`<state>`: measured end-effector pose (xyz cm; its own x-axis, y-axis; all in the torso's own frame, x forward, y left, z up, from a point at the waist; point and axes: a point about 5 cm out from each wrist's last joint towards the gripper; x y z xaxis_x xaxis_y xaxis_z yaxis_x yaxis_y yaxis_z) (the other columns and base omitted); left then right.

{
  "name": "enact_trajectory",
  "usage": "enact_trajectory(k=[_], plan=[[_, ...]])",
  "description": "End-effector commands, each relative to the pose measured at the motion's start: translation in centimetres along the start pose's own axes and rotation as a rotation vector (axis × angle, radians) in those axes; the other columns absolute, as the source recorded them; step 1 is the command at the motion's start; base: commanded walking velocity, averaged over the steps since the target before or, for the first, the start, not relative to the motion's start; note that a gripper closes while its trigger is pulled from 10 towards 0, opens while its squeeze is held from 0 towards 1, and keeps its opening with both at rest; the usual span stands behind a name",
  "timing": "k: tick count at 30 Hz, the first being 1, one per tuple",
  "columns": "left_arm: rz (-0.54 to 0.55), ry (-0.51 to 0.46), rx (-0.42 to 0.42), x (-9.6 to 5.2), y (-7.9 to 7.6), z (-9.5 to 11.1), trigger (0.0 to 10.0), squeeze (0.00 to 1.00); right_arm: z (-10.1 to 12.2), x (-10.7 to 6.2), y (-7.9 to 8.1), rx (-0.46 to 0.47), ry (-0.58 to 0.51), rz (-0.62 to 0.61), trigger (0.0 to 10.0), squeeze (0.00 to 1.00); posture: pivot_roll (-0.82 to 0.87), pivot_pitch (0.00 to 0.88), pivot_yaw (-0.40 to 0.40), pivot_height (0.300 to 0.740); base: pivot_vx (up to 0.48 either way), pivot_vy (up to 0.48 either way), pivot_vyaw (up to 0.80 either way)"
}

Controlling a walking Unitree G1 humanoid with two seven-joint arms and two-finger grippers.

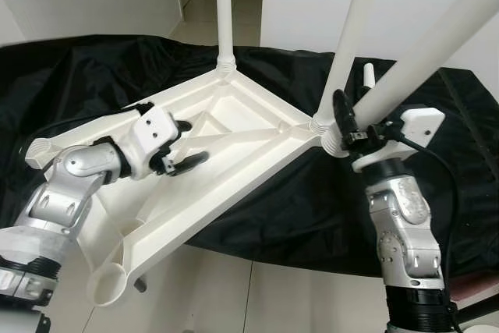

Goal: Building children table

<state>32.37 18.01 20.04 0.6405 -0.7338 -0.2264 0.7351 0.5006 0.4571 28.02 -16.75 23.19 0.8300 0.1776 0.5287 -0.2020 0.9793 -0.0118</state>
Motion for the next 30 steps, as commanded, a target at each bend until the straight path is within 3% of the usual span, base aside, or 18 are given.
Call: enact_trajectory(k=[1,5,8,15,16,17,19,20,24,27,28,30], plan=[[0.033,0.008,0.012,-0.2,0.4,0.0,10.0,0.0,0.2,0.0,-0.1,-0.008,-0.009,-0.003,10.0,0.0,-0.02,0.016,0.014,0.74,0.0,0.0,0.0],[-0.105,-0.026,0.007,-0.4,-1.2,0.0,10.0,0.0,0.1,-0.3,-0.3,-0.018,0.002,0.0,10.0,0.0,-0.02,0.019,0.006,0.74,0.0,0.0,0.0],[-0.164,0.038,0.074,-0.1,-2.4,-1.0,10.0,0.0,0.0,-0.4,-0.3,-0.029,0.017,0.014,10.0,0.0,-0.03,0.02,0.0,0.74,0.0,0.0,0.0],[-0.141,0.074,0.177,0.2,-2.3,-1.9,10.0,0.0,-0.1,-0.4,-0.3,-0.035,0.024,0.021,10.0,0.0,-0.03,0.017,-0.005,0.74,0.0,0.0,0.0],[-0.078,0.021,0.055,0.1,-1.2,-1.4,10.0,0.0,-0.1,-0.5,-0.4,-0.036,0.025,0.02,10.0,0.0,-0.02,0.015,-0.003,0.74,0.0,0.0,0.0],[-0.078,0.021,0.055,0.1,-1.2,-1.4,10.0,0.0,-0.1,-0.5,-0.4,-0.036,0.025,0.02,10.0,0.0,-0.02,0.015,-0.003,0.74,0.0,0.0,0.0],[-0.02,-0.068,-0.122,0.1,-0.1,-0.8,10.0,0.0,-0.1,-0.5,-0.5,-0.038,0.027,0.02,10.0,0.0,-0.02,0.013,-0.001,0.74,0.0,0.0,0.0],[-0.013,-0.093,-0.165,0.1,0.0,-0.7,10.0,0.0,-0.1,-0.5,-0.5,-0.039,0.028,0.021,10.0,0.0,-0.02,0.013,-0.001,0.74,0.0,0.0,0.0],[-0.187,-0.051,-0.091,-0.1,-3.2,-1.6,10.0,0.0,-0.2,-0.6,-0.4,-0.036,0.033,0.027,10.0,0.0,-0.02,0.012,0.0,0.74,0.0,0.0,0.0],[-0.215,-0.04,-0.083,-0.1,-3.7,-1.8,10.0,0.0,-0.3,-0.6,-0.3,-0.036,0.034,0.028,10.0,0.0,-0.02,0.012,0.0,0.74,0.0,0.0,0.0],[-0.236,-0.055,-0.131,0.1,-4.2,-1.7,10.0,0.0,-0.3,-0.6,-0.3,-0.038,0.035,0.03,10.0,0.0,-0.02,0.011,0.0,0.74,0.0,0.0,0.0],[-0.236,-0.055,-0.131,0.1,-4.2,-1.7,10.0,0.0,-0.3,-0.6,-0.3,-0.038,0.035,0.03,10.0,0.0,-0.02,0.011,0.0,0.74,0.0,0.0,0.0]])
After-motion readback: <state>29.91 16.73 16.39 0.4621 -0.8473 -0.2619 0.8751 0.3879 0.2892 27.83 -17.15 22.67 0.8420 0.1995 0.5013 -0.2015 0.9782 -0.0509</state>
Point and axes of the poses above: a point about 5 cm out from each wrist's last joint towards the gripper, its own x axis pointing out of the wrist towards the gripper, its own z axis along the axis of the wrist's last joint, y = z × x, and after that the axes turned 3 degrees about -x, right-handed
